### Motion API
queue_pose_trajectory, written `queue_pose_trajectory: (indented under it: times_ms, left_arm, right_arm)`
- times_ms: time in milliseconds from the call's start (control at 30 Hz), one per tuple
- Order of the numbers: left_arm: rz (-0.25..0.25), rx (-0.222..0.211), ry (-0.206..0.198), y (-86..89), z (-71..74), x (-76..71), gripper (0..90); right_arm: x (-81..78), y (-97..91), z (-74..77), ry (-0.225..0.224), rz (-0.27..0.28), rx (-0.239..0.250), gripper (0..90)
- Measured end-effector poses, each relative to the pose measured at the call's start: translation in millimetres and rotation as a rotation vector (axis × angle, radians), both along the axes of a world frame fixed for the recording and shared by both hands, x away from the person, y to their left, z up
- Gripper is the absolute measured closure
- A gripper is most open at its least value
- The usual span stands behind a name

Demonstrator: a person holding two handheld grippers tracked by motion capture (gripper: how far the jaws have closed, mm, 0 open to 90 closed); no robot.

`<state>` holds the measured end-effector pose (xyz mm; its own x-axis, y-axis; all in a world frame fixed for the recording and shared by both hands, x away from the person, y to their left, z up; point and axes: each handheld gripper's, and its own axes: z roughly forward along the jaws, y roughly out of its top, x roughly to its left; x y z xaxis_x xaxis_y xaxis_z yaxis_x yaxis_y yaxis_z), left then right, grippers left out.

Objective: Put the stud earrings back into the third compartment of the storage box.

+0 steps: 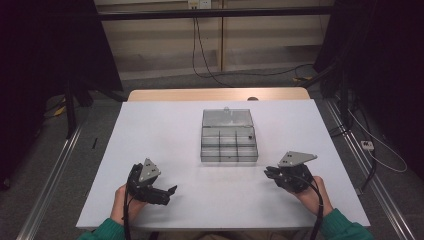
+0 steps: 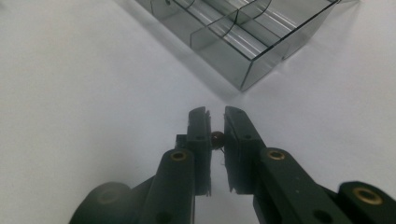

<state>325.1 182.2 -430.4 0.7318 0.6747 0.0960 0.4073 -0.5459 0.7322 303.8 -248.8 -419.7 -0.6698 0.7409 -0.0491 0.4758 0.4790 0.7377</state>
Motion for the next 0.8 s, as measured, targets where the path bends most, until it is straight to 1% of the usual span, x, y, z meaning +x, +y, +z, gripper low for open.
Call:
queue_pose_trajectory:
  times_ms: [200,367,433,800]
  left_arm:
    - [-0.001,0.000,0.001,-0.2,-0.1,0.0,2.4]
    - [0.001,-0.002,0.000,-0.7,-0.2,-0.2,2.4]
    - [-0.002,0.004,0.002,-0.4,0.0,0.0,2.4]
    - [-0.001,0.002,0.000,-0.7,-0.6,0.1,2.4]
  right_arm:
    - [1.5,0.2,3.3,-0.015,-0.021,0.017,81.5]
    - [2.1,1.1,6.0,-0.027,-0.028,0.032,81.5]
    - [2.9,1.3,6.8,-0.033,-0.030,0.034,81.5]
    - [6.0,3.1,11.7,-0.063,-0.043,0.042,81.5]
